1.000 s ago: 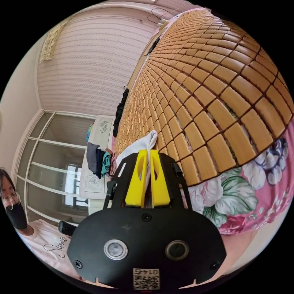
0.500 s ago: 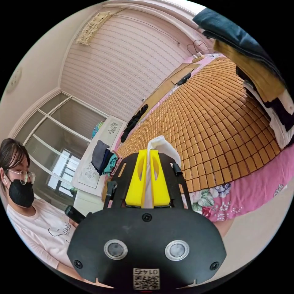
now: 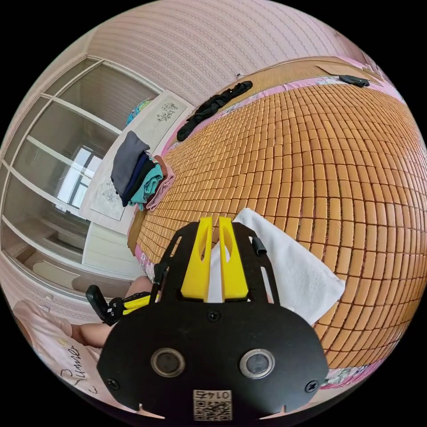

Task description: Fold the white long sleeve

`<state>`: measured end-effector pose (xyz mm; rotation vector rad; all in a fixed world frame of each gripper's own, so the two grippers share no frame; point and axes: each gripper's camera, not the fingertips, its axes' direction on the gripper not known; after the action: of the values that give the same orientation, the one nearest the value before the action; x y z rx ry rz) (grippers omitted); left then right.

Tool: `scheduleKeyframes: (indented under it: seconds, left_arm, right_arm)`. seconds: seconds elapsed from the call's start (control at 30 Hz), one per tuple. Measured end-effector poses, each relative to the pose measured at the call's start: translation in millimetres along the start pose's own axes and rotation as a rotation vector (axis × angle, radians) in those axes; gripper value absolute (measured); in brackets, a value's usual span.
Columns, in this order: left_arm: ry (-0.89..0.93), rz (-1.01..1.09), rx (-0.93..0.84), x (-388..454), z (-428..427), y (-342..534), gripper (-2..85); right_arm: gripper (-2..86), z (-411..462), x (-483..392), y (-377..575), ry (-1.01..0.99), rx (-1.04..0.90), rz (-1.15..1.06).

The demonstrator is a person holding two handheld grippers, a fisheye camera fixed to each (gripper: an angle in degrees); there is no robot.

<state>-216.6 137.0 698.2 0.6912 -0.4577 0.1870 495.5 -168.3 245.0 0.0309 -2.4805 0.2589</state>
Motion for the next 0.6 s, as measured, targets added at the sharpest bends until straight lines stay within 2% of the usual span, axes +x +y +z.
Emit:
scheduleKeyframes:
  seconds: [0.07,0.2,0.4,0.53,0.6]
  left_arm:
    - [-0.009,-0.090,-0.034,-15.6,-5.7,0.9,6.0]
    - [-0.078,-0.168,0.095,-28.1,-31.7,6.6,5.0]
    - [-0.053,-0.035,0.085,-11.3,-19.2,1.2,11.6]
    - [-0.037,-0.020,-0.042,-3.2,14.6,-3.4,13.6]
    - [-0.083,-0.011,-0.030,1.7,14.3,-2.9,12.5]
  right_arm:
    - [2.7,3.7,-11.8,-4.2,0.063,-0.018,-0.048]
    - [5.9,25.6,-32.7,-16.0,0.227,-0.114,-0.141]
    - [13.1,88.4,-70.8,-31.1,0.358,-0.298,-0.306]
    - [12.4,122.9,-88.5,-39.5,0.401,-0.373,-0.353]
    - [11.5,129.5,-95.2,-44.3,0.373,-0.410,-0.348]
